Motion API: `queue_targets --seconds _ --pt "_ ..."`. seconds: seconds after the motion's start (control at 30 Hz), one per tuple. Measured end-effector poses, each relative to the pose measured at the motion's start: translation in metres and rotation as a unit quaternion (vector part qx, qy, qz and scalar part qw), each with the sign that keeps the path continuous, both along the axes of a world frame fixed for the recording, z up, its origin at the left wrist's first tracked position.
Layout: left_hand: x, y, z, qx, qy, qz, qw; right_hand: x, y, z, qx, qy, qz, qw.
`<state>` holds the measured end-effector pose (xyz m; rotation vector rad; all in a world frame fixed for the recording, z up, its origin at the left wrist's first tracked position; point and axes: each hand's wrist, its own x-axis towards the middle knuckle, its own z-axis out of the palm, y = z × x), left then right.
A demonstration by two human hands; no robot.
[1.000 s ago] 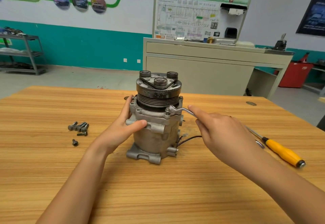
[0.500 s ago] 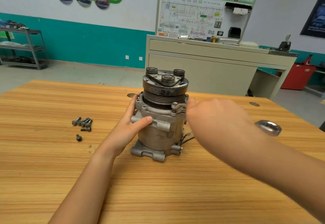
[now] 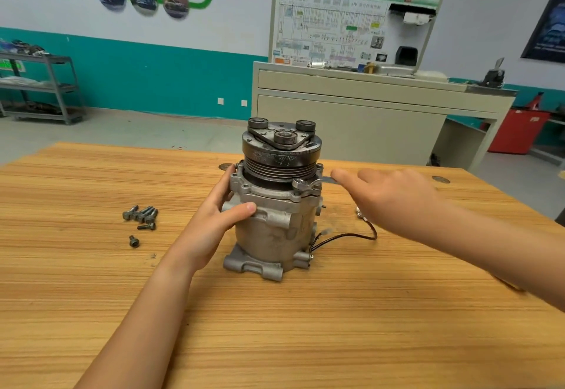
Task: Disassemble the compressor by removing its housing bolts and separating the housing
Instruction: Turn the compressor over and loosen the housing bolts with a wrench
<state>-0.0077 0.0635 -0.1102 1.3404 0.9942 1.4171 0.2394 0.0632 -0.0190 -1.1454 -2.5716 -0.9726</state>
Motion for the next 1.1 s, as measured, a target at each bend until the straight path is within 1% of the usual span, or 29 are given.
queue_targets --seconds 0.07,0.1,0.13,0.17,0.2,0.23,0.27,0.3,0.33,0.37,0.4,0.43,0.47,0.5,0.53,0.57,0.6,0.63,0.67,0.7,0.77,0.8,0.87,0.93,1.0,1.1 --pt "-0.001 0.000 0.000 -0.001 -0.008 -0.003 1.000 0.000 0.028 -0.013 0.025 0.070 0.045 0.996" --pt "-0.001 0.000 0.001 -0.005 -0.011 -0.007 1.000 -0.002 0.042 -0.022 0.022 0.121 0.052 0.991" --pt "-0.002 0.000 0.001 -0.008 -0.010 -0.010 1.000 -0.003 0.051 -0.031 0.011 0.197 0.054 0.979" --pt "-0.002 -0.001 0.001 -0.009 -0.001 -0.011 1.000 -0.003 0.058 -0.040 0.002 0.288 0.051 0.956" --pt "-0.001 -0.001 0.002 -0.008 0.018 -0.003 1.000 -0.001 0.060 -0.048 -0.015 0.389 0.043 0.920" --pt "0.001 -0.003 0.003 -0.002 0.042 0.026 0.999 0.001 0.059 -0.056 -0.044 0.493 0.046 0.868" --pt "0.004 -0.006 0.004 0.013 0.065 0.080 0.995 0.003 0.057 -0.062 -0.076 0.587 0.055 0.804" --pt "0.009 -0.012 0.006 0.050 0.087 0.149 0.984 0.003 0.054 -0.067 -0.101 0.660 0.063 0.742" --pt "0.014 -0.018 0.012 0.122 0.104 0.215 0.963 0.001 0.051 -0.072 -0.124 0.711 0.068 0.689" --pt "0.020 -0.025 0.021 0.217 0.133 0.253 0.933 -0.001 0.048 -0.076 -0.156 0.746 0.071 0.643" --pt "0.026 -0.031 0.033 0.316 0.188 0.252 0.895 -0.005 0.046 -0.080 -0.190 0.769 0.071 0.606" --pt "0.031 -0.036 0.047 0.400 0.273 0.223 0.846 -0.008 0.044 -0.084 -0.219 0.783 0.066 0.579" --pt "0.035 -0.038 0.063 0.467 0.378 0.188 0.777 -0.011 0.041 -0.090 -0.241 0.791 0.060 0.559" --pt "0.038 -0.036 0.078 0.504 0.489 0.163 0.693 -0.014 0.038 -0.095 -0.258 0.797 0.056 0.543" --pt "0.039 -0.032 0.091 0.505 0.592 0.145 0.611 -0.017 0.035 -0.100 -0.271 0.800 0.054 0.532" --pt "0.040 -0.028 0.103 0.463 0.686 0.119 0.548 -0.019 0.033 -0.104 -0.280 0.802 0.054 0.525" --pt "0.038 -0.025 0.111 0.398 0.758 0.088 0.510 -0.020 0.032 -0.107 -0.286 0.802 0.058 0.521" --pt "0.035 -0.020 0.116 0.346 0.800 0.064 0.487 -0.020 0.032 -0.108 -0.292 0.800 0.063 0.520" --pt "0.032 -0.015 0.120 0.316 0.821 0.040 0.474 -0.020 0.032 -0.108 -0.298 0.797 0.068 0.522" --pt "0.032 -0.012 0.123 0.316 0.821 0.019 0.476 -0.020 0.032 -0.109 -0.302 0.794 0.072 0.523" --pt "0.036 -0.007 0.127 0.363 0.785 -0.005 0.502 -0.020 0.032 -0.109 -0.305 0.791 0.082 0.524" --pt "0.039 -0.005 0.130 0.371 0.781 -0.012 0.502 -0.020 0.032 -0.109 -0.305 0.791 0.085 0.523" --pt "0.041 -0.001 0.132 0.352 0.792 -0.022 0.498 -0.019 0.031 -0.110 -0.302 0.791 0.091 0.523" --pt "0.040 0.001 0.133 0.327 0.797 -0.029 0.506 -0.018 0.030 -0.112 -0.299 0.790 0.099 0.526" --pt "0.038 0.003 0.132 0.305 0.800 -0.029 0.516 -0.018 0.029 -0.116 -0.295 0.780 0.103 0.542" --pt "0.042 0.006 0.132 0.271 0.819 -0.015 0.505 -0.023 0.025 -0.122 -0.312 0.757 0.101 0.565"
